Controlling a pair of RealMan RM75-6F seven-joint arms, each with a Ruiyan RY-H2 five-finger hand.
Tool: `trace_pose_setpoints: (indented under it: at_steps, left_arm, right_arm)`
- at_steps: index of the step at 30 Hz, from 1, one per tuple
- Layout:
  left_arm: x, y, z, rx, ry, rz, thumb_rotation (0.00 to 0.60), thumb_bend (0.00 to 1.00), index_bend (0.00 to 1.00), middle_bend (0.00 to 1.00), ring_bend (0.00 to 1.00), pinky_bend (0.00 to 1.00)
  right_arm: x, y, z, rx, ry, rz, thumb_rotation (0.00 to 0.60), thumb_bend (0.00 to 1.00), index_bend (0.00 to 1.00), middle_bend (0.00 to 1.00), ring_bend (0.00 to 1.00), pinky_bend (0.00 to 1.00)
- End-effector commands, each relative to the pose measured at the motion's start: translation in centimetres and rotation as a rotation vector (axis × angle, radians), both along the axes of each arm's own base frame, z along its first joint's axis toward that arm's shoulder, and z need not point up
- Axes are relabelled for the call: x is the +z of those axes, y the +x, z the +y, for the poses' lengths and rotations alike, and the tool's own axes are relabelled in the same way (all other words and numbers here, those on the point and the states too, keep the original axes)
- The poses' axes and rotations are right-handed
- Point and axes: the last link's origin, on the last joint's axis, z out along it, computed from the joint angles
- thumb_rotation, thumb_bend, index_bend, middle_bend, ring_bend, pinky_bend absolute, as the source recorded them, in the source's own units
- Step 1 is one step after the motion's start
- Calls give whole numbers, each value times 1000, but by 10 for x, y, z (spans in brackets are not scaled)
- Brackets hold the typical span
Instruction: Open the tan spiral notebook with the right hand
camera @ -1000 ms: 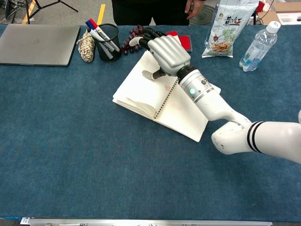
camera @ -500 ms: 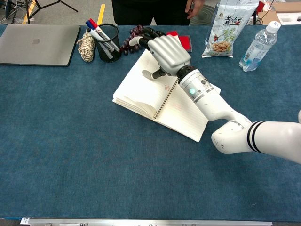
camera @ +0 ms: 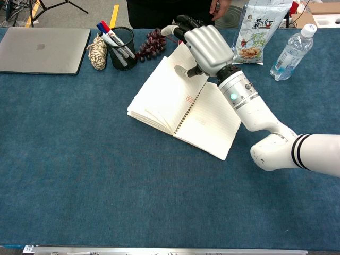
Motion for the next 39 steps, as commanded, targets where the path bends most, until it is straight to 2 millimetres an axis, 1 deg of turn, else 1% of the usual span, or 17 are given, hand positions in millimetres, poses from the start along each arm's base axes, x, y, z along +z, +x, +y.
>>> trace_pose_setpoints:
  at_steps: [1, 11, 22, 27, 34, 39]
  left_arm:
    - [0, 1, 1, -1, -2, 3, 600, 111, 401, 293, 303, 601]
    - [-1, 4, 2, -3, -8, 10, 600, 111, 401, 293, 303, 600]
    - [-2, 2, 0, 5, -11, 7, 600, 111, 401, 293, 303, 601]
    - [-3, 1, 0, 8, -11, 5, 600, 111, 401, 293, 303, 601]
    - [-4, 0, -1, 12, -15, 4, 600, 111, 402, 293, 303, 601]
    - [-4, -2, -2, 19, -19, 2, 600, 111, 402, 293, 303, 601]
  right_arm:
    - [5, -5, 2, 4, -15, 4, 600, 205, 245, 268, 101, 184]
    - [20, -15, 4, -6, -56, -14, 600, 205, 253, 271, 103, 184]
    - [24, -13, 4, -7, -72, -43, 600, 206, 259, 273, 103, 184]
    - [20, -16, 7, -13, -55, -32, 600, 206, 259, 273, 103, 184]
    - [6, -23, 15, -37, -11, -11, 600, 206, 259, 273, 103, 184]
    - [4, -18, 10, -51, -11, -28, 600, 206, 259, 273, 103, 184]
